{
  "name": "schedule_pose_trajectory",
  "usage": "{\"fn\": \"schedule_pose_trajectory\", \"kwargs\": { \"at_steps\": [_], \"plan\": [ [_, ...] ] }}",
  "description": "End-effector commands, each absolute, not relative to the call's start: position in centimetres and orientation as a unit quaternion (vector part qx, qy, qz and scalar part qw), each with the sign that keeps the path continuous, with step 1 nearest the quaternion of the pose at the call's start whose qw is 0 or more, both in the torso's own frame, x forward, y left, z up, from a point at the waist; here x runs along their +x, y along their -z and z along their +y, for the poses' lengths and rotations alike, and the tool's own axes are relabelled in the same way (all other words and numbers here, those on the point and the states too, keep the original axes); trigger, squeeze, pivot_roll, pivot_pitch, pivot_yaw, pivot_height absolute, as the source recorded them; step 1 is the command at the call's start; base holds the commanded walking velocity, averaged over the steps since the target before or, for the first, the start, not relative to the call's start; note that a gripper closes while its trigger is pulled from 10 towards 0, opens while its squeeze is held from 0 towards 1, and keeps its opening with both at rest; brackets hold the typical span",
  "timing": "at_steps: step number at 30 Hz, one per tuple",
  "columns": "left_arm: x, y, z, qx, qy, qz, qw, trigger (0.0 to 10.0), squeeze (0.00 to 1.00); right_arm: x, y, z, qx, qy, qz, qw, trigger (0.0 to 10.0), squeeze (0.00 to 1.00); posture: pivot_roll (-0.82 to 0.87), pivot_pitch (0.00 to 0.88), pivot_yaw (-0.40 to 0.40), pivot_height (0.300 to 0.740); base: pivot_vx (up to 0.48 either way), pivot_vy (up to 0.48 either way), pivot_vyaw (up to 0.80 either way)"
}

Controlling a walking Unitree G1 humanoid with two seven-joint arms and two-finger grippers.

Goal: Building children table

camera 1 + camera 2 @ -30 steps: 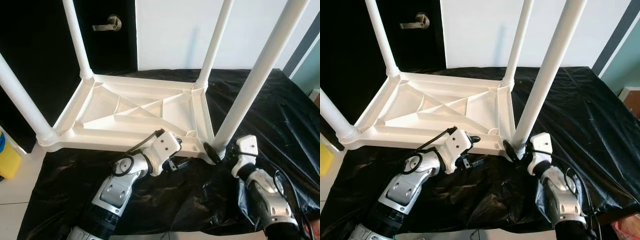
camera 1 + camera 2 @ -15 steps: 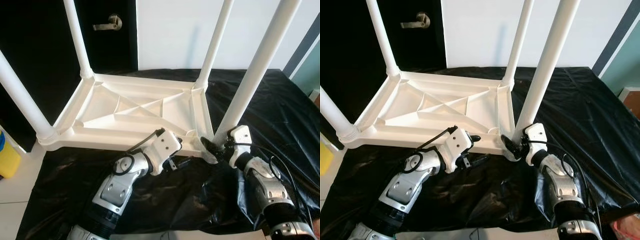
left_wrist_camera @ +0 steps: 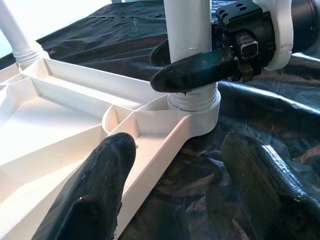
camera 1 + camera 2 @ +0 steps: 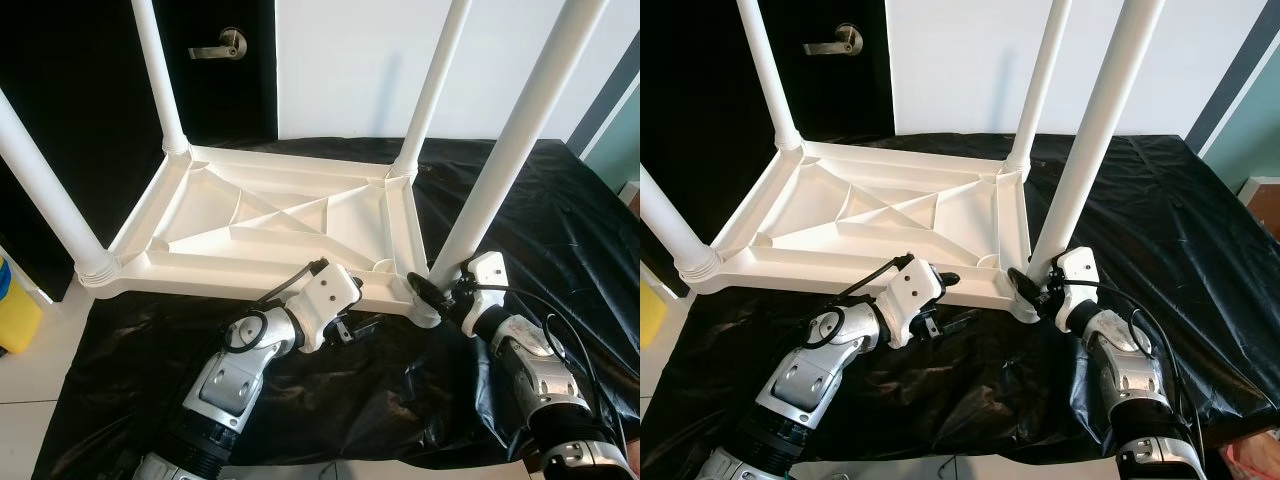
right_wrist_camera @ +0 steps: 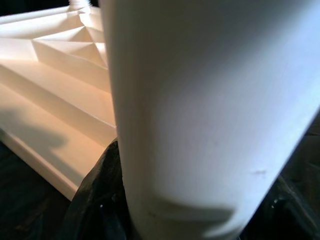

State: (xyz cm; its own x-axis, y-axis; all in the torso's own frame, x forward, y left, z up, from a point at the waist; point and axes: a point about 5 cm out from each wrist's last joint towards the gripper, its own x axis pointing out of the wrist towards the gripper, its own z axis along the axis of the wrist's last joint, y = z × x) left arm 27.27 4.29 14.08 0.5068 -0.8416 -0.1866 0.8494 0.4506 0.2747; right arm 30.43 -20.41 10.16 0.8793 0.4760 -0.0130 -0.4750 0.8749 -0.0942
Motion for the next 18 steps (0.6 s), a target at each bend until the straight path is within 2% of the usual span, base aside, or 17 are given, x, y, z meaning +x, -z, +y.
{"fn": "schedule_pose_trajectory", "kwargs": {
  "at_steps": [1,6,13,15,16,18],
  "plan": [
    [27.4,-14.0,4.4,0.17,0.466,0.011,0.868,10.0,0.0,30.0,-9.3,-20.5,-0.038,-0.22,0.008,0.975,10.0,0.0,0.04,0.0,-0.075,0.74,0.0,0.0,0.0],
    [27.3,-14.0,4.4,0.169,0.468,0.011,0.867,10.0,0.0,29.7,-9.2,-20.2,-0.011,-0.151,0.005,0.989,10.0,0.0,0.03,0.0,-0.072,0.74,0.0,0.0,0.0],
    [27.2,-14.0,4.3,0.169,0.47,0.011,0.866,10.0,0.0,29.4,-9.2,-19.7,0.009,-0.118,-0.002,0.993,10.0,0.0,0.03,0.0,-0.071,0.74,0.0,0.0,0.0],
    [27.2,-14.0,4.2,0.168,0.472,0.011,0.865,10.0,0.0,29.0,-8.6,-18.7,0.04,-0.05,0.006,0.998,10.0,0.0,0.03,0.0,-0.077,0.74,0.0,0.0,0.0],
    [27.2,-14.0,4.2,0.168,0.472,0.011,0.865,10.0,0.0,29.0,-8.6,-18.7,0.04,-0.05,0.006,0.998,10.0,0.0,0.03,0.0,-0.077,0.74,0.0,0.0,0.0],
    [27.2,-14.0,4.2,0.169,0.472,0.011,0.865,10.0,0.0,28.6,-7.7,-17.9,0.065,0.032,0.029,0.997,10.0,0.0,0.03,0.0,-0.083,0.74,0.0,0.0,0.0]
  ]
}}
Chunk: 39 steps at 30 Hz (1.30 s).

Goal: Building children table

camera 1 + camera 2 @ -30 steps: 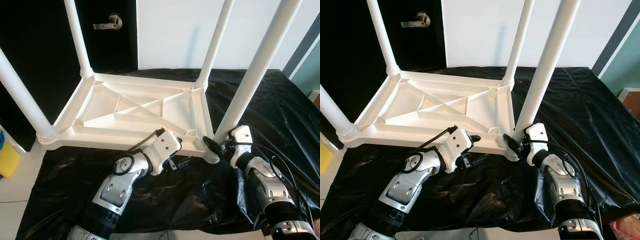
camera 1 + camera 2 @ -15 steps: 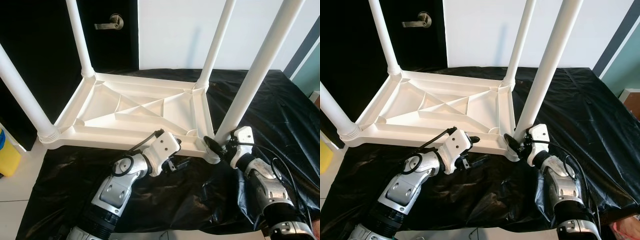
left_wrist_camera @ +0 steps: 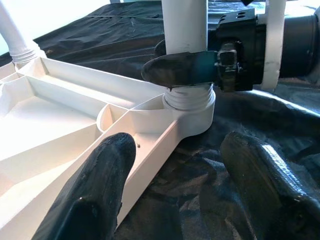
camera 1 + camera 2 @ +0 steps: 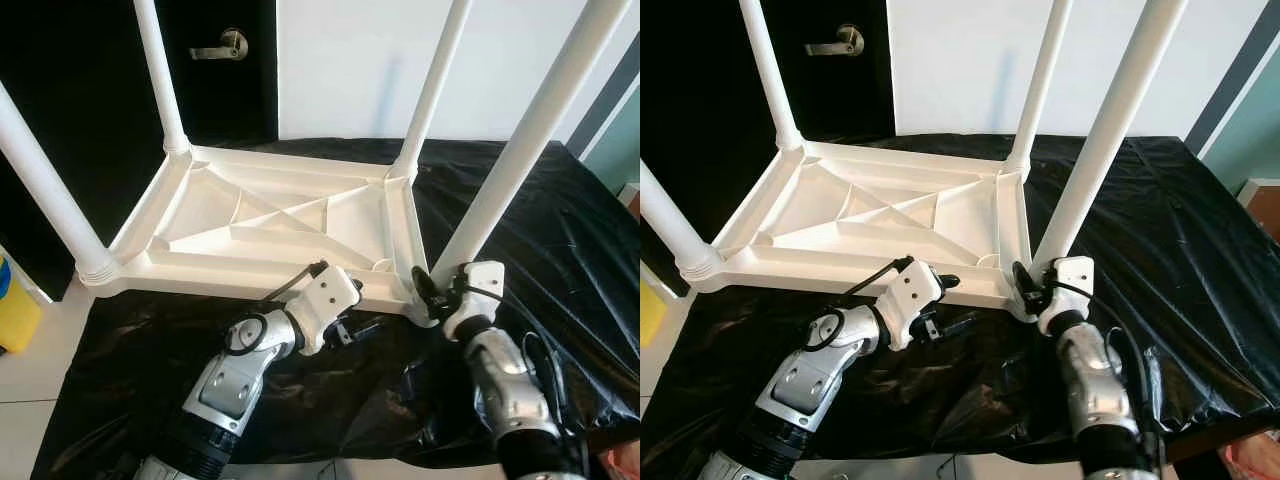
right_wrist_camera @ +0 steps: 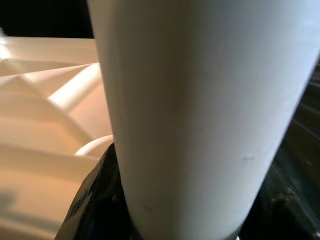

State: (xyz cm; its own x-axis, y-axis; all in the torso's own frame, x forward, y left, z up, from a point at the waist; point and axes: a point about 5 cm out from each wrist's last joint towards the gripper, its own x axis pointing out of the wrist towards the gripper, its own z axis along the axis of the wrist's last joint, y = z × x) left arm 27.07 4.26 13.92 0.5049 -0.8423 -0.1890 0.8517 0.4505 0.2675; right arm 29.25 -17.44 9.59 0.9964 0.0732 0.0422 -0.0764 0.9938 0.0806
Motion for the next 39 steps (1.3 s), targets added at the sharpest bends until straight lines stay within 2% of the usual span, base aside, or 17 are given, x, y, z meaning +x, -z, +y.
{"fn": "schedule_pose_trajectory", "kwargs": {
  "at_steps": [1,5,21,22,23,24,31,38,39],
  "plan": [
    [27.2,-14.0,4.2,0.169,0.472,0.011,0.865,10.0,0.0,28.6,-7.7,-17.9,0.065,0.032,0.029,0.997,10.0,0.0,0.03,0.0,-0.083,0.74,0.0,0.0,0.0],
    [27.1,-13.9,4.1,0.168,0.471,0.011,0.866,10.0,0.0,28.1,-7.4,-16.6,0.092,0.109,0.04,0.989,10.0,0.0,0.04,0.0,-0.089,0.74,0.0,0.0,0.0],
    [27.0,-13.9,4.1,0.17,0.474,0.011,0.864,10.0,0.0,27.8,-7.9,-15.9,0.083,0.103,0.033,0.991,10.0,0.0,0.04,0.0,-0.082,0.74,0.0,0.0,0.0],
    [27.0,-13.9,4.2,0.171,0.475,0.011,0.863,10.0,0.0,27.8,-8.1,-15.9,0.08,0.101,0.029,0.991,10.0,0.09,0.04,0.0,-0.082,0.74,0.0,0.0,0.0],
    [27.0,-13.9,4.2,0.171,0.475,0.011,0.863,10.0,0.0,27.8,-8.1,-15.9,0.08,0.101,0.029,0.991,10.0,0.09,0.04,0.0,-0.082,0.74,0.0,0.0,0.0],
    [27.0,-13.9,4.1,0.171,0.475,0.011,0.863,10.0,0.0,27.8,-8.5,-16.0,0.076,0.088,0.014,0.993,10.0,1.0,0.04,0.0,-0.081,0.74,0.0,0.0,0.0],
    [26.9,-13.8,4.0,0.171,0.477,0.012,0.862,10.0,0.0,27.4,-9.9,-17.1,0.064,0.023,-0.034,0.997,10.0,1.0,0.03,0.0,-0.079,0.74,0.0,0.0,0.0],
    [27.0,-13.9,4.0,0.171,0.476,0.011,0.862,10.0,0.0,27.4,-10.2,-18.0,0.058,-0.021,-0.041,0.997,10.0,1.0,0.03,0.0,-0.072,0.74,0.0,0.0,0.0],
    [27.1,-13.9,4.1,0.171,0.477,0.011,0.862,10.0,0.0,27.7,-10.4,-18.7,0.044,-0.072,-0.039,0.996,10.0,0.0,0.02,0.0,-0.063,0.74,0.0,0.0,0.0]
  ]
}}
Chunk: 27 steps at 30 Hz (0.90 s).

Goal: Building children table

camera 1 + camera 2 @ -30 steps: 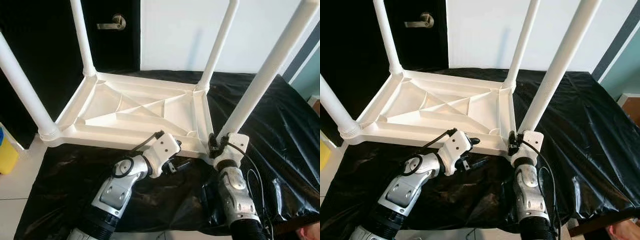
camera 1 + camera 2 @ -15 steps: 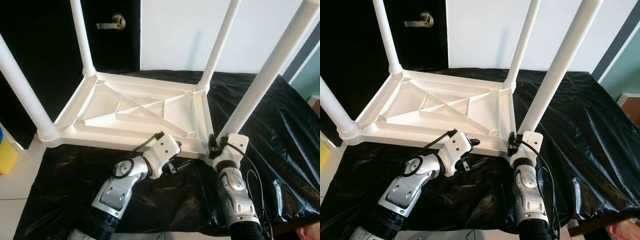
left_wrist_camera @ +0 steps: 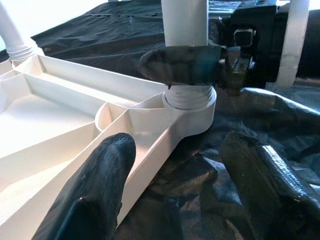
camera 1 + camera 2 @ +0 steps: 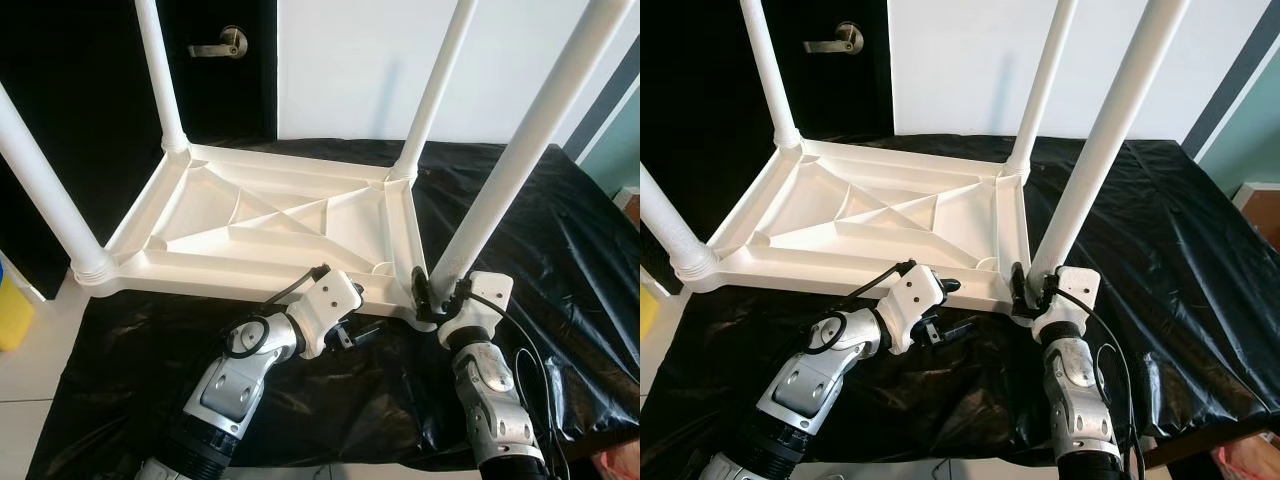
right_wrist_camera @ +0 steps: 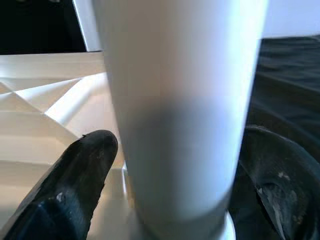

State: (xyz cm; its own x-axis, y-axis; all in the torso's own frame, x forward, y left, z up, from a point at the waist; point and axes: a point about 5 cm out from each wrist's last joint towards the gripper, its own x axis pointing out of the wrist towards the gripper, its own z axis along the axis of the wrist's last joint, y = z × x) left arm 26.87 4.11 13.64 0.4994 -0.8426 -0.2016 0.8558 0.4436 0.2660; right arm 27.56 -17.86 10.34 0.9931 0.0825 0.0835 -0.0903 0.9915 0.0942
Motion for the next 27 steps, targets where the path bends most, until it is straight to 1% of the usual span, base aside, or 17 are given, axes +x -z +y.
{"fn": "schedule_pose_trajectory", "kwargs": {
  "at_steps": [1,2,4,5,7,8,9,10,12,13,16,17,27],
  "plan": [
    [27.1,-13.9,4.1,0.171,0.477,0.011,0.862,10.0,0.0,27.7,-10.4,-18.7,0.044,-0.072,-0.039,0.996,10.0,0.0,0.02,0.0,-0.063,0.74,0.0,0.0,0.0],
    [27.2,-14.0,4.1,0.171,0.477,0.01,0.862,10.0,0.0,28.2,-10.6,-19.2,0.024,-0.13,-0.032,0.991,10.0,0.0,0.02,0.0,-0.059,0.74,0.0,0.0,0.0],
    [27.2,-14.0,4.1,0.171,0.477,0.01,0.862,10.0,0.0,28.2,-10.6,-19.2,0.024,-0.13,-0.032,0.991,10.0,0.0,0.02,0.0,-0.059,0.74,0.0,0.0,0.0],
    [27.3,-14.0,4.1,0.172,0.478,0.01,0.861,10.0,0.0,28.7,-10.7,-19.5,0.006,-0.182,-0.024,0.983,10.0,0.0,0.02,0.0,-0.056,0.74,0.0,0.0,0.0],
    [27.3,-14.0,4.1,0.172,0.478,0.01,0.861,10.0,0.0,28.7,-10.7,-19.5,0.006,-0.182,-0.024,0.983,10.0,0.0,0.02,0.0,-0.056,0.74,0.0,0.0,0.0],
    [27.4,-14.1,4.0,0.173,0.479,0.008,0.861,10.0,0.0,29.2,-10.8,-19.4,-0.014,-0.219,-0.015,0.975,10.0,0.0,0.02,0.0,-0.056,0.74,0.0,0.0,0.0],
    [27.4,-14.1,4.0,0.173,0.479,0.008,0.861,10.0,0.0,29.2,-10.8,-19.4,-0.014,-0.219,-0.015,0.975,10.0,0.0,0.02,0.0,-0.056,0.74,0.0,0.0,0.0],
    [27.5,-14.2,3.9,0.173,0.479,0.007,0.86,10.0,0.0,29.7,-10.7,-19.2,-0.029,-0.245,-0.005,0.969,10.0,0.0,0.02,0.0,-0.059,0.74,0.0,0.0,0.0],
    [27.5,-14.3,4.0,0.174,0.478,0.005,0.861,10.0,0.0,30.1,-10.5,-18.9,-0.043,-0.262,0.003,0.964,10.0,0.0,0.03,0.0,-0.063,0.74,0.0,0.0,0.0],
    [27.6,-14.4,4.1,0.175,0.474,0.005,0.863,10.0,0.0,30.3,-10.2,-18.8,-0.054,-0.274,0.01,0.96,0.7,0.0,0.04,0.0,-0.071,0.74,0.0,0.0,0.0],
    [27.7,-14.4,4.2,0.175,0.471,0.004,0.865,10.0,0.0,30.4,-10.0,-18.7,-0.06,-0.28,0.015,0.958,0.7,0.0,0.04,0.0,-0.071,0.74,0.0,0.0,0.0],
    [27.7,-14.4,4.3,0.175,0.468,0.005,0.866,10.0,0.0,30.3,-9.9,-18.8,-0.062,-0.284,0.019,0.957,0.0,0.0,0.04,0.0,-0.075,0.74,0.0,0.0,0.0],
    [27.4,-14.3,4.4,0.173,0.466,0.007,0.868,10.0,0.0,29.9,-9.2,-19.7,-0.059,-0.285,0.031,0.956,0.0,0.0,0.04,0.0,-0.077,0.74,0.0,0.0,0.0]
  ]
}}
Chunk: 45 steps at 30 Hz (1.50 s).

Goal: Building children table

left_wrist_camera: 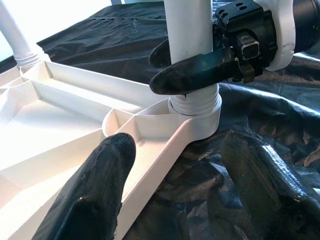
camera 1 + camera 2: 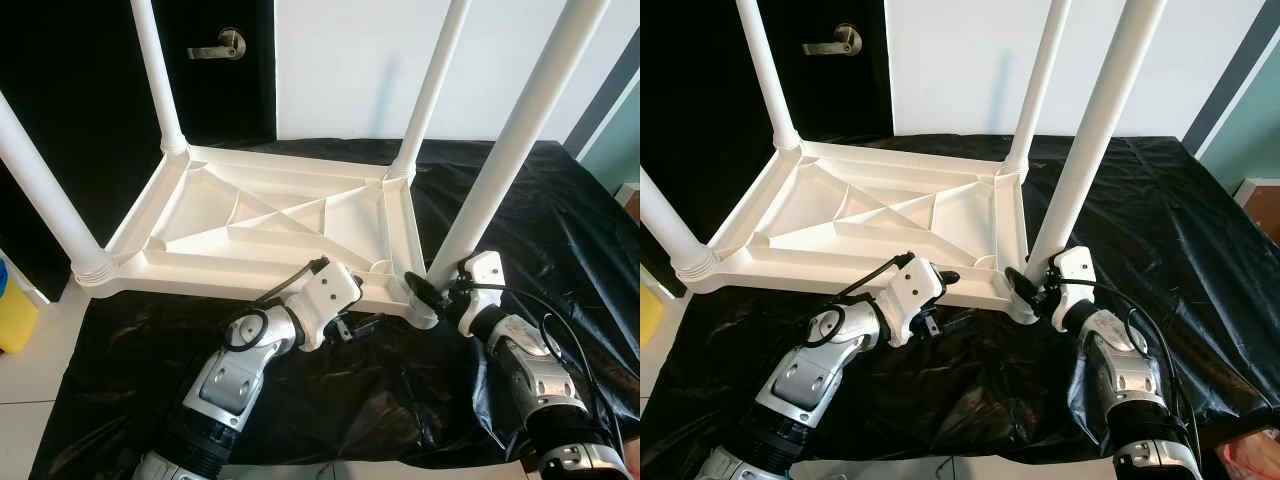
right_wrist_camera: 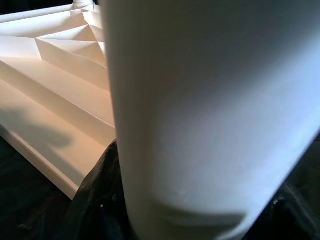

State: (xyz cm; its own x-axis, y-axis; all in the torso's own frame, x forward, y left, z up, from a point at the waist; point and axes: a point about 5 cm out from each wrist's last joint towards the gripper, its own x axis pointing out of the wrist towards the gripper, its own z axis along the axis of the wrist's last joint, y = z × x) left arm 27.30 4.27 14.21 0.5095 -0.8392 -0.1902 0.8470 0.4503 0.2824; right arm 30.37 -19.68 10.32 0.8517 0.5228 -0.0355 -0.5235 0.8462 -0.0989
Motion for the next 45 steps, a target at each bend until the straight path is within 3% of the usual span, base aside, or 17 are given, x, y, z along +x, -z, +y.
{"fn": "schedule_pose_trajectory", "kwargs": {
  "at_steps": [1,2,3,8,17,31,43,44,45],
  "plan": [
    [27.4,-14.3,4.4,0.173,0.466,0.007,0.868,10.0,0.0,29.9,-9.2,-19.7,-0.059,-0.285,0.031,0.956,0.0,0.0,0.04,0.0,-0.077,0.74,0.0,0.0,0.0],
    [27.4,-14.2,4.4,0.173,0.466,0.007,0.868,10.0,0.0,29.8,-9.1,-19.9,-0.053,-0.28,0.032,0.958,0.0,0.0,0.04,0.0,-0.077,0.74,0.0,0.0,0.0],
    [27.4,-14.2,4.4,0.173,0.467,0.007,0.867,10.0,0.0,29.7,-8.9,-20.0,-0.045,-0.272,0.033,0.961,10.0,0.0,0.04,0.0,-0.076,0.74,0.0,0.0,0.0],
    [27.5,-14.2,4.3,0.172,0.468,0.007,0.867,10.0,0.0,29.5,-8.6,-19.9,-0.032,-0.244,0.034,0.969,10.0,0.0,0.03,0.0,-0.074,0.74,0.0,0.0,0.0],
    [27.3,-14.1,3.9,0.169,0.475,0.008,0.864,10.0,0.0,29.0,-8.5,-18.6,0.011,-0.09,0.011,0.996,10.0,0.0,0.01,0.0,-0.065,0.74,0.0,0.0,0.0],
    [27.1,-13.9,3.8,0.168,0.479,0.011,0.861,10.0,0.0,27.9,-8.0,-16.0,0.049,0.081,0.031,0.995,10.0,0.0,0.02,0.0,-0.073,0.74,0.0,0.0,0.0],
    [27.1,-13.9,3.7,0.169,0.481,0.009,0.86,10.0,0.0,28.0,-8.7,-15.5,0.034,0.077,0.019,0.996,10.0,0.0,0.02,0.0,-0.077,0.74,0.0,0.0,0.0],
    [27.1,-13.9,3.7,0.169,0.48,0.008,0.861,10.0,0.0,28.0,-8.9,-15.6,0.034,0.075,0.014,0.996,10.0,0.77,0.02,0.0,-0.076,0.74,0.0,0.0,0.0],
    [27.1,-13.9,3.7,0.169,0.48,0.008,0.861,10.0,0.0,28.0,-8.9,-15.6,0.034,0.075,0.014,0.996,10.0,0.77,0.02,0.0,-0.076,0.74,0.0,0.0,0.0]
  ]
}}
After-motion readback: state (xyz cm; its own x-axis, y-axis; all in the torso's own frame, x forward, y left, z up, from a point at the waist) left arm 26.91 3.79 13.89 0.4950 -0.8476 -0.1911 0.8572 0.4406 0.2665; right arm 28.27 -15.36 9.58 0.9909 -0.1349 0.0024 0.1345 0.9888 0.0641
